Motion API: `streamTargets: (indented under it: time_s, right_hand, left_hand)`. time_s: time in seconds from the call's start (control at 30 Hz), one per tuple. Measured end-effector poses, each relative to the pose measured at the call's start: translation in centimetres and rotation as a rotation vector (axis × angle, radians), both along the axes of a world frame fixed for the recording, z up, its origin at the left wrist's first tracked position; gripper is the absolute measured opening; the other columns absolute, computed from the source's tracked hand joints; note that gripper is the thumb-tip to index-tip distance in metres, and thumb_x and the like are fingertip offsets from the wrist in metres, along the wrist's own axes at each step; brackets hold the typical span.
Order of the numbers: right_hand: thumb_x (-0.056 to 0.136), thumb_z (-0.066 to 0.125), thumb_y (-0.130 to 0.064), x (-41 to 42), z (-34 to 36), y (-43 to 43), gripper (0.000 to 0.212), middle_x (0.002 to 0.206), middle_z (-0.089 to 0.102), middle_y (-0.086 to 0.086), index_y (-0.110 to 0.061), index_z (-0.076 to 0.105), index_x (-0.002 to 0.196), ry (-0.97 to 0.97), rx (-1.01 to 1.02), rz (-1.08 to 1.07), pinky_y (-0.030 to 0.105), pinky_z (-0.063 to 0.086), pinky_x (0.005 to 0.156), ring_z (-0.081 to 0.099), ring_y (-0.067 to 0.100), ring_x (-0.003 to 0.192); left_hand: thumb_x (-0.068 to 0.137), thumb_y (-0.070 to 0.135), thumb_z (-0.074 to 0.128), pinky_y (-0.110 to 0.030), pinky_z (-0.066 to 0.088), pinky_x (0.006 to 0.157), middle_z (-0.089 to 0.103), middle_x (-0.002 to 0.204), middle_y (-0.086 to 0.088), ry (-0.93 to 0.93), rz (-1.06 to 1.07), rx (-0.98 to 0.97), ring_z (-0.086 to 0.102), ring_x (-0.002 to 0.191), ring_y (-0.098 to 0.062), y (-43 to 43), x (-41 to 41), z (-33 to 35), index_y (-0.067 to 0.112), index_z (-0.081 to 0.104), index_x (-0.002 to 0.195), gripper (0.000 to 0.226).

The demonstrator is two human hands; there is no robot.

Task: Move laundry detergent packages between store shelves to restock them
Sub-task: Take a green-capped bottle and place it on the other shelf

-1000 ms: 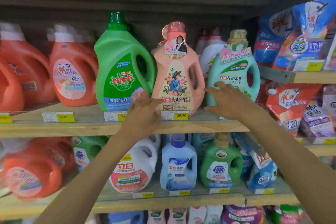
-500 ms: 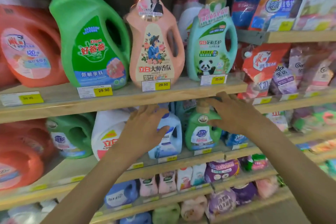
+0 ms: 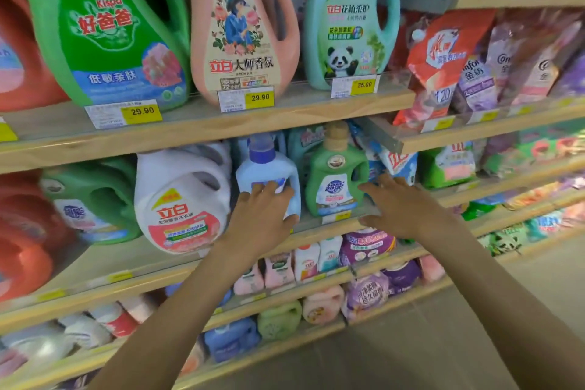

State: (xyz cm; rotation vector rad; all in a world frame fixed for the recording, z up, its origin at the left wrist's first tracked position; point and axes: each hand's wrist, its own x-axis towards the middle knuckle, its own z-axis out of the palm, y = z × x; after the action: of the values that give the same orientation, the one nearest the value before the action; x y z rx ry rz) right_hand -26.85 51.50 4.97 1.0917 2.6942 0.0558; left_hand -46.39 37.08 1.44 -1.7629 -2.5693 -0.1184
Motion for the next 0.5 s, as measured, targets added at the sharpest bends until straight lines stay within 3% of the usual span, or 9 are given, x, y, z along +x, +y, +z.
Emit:
streamTargets:
  time_s: [0.23, 0.5]
  right_hand:
    - [0.095, 0.054, -0.053, 0.8, -3.9, 1.2, 0.064, 0.141, 0.041, 0.013, -0.022, 0.035, 0.148, 0.036, -0.004, -0.004, 0.049, 0.044, 0.103, 0.041, 0.035, 0.133]
    - [0.094, 0.056, -0.050, 1.1, -6.6, 5.7, 0.062, 0.141, 0.042, 0.011, -0.023, 0.037, 0.147, 0.046, -0.041, -0.016, 0.047, 0.043, 0.103, 0.041, 0.033, 0.133]
  left_hand:
    - [0.098, 0.036, 0.052, -0.048, 0.041, 0.104, 0.050, 0.141, -0.008, -0.085, -0.026, -0.074, 0.047, 0.130, -0.033, 3.4, 0.8, -3.5, 0.024, 0.045, 0.145, 0.049]
    - [0.099, 0.030, 0.049, -0.045, 0.048, 0.092, 0.055, 0.127, -0.011, -0.114, 0.091, -0.148, 0.052, 0.121, -0.032, 7.5, 0.9, -8.7, 0.017, 0.049, 0.137, 0.041]
